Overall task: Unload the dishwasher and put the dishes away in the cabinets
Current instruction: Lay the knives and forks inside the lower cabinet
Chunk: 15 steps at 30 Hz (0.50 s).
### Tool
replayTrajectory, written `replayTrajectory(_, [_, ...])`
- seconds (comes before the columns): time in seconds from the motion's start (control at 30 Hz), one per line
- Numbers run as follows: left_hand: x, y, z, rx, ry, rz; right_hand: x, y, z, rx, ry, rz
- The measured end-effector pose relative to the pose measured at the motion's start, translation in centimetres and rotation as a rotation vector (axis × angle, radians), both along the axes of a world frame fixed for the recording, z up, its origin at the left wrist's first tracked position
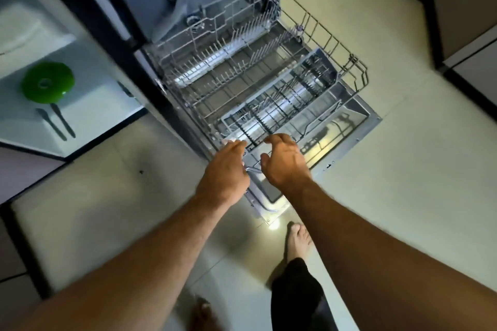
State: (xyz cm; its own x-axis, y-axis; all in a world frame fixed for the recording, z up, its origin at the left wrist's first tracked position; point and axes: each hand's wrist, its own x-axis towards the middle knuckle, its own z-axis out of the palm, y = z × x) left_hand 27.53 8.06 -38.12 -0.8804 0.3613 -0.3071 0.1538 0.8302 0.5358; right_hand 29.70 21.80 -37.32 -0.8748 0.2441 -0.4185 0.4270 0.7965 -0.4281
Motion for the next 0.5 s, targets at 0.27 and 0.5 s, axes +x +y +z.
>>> replayTrajectory(0.27, [-4.8,8.0,-1.4,-0.045,-0.026,0.003,-5.0,7.6,-0.2,-0.03,-0.044,-0.014])
replayTrajectory(0.5, [-10.7,14.1,-0.5,-0.047,0.003,0.106,-9.6,13.1,-0.1,-0.067,0.021,-0.14])
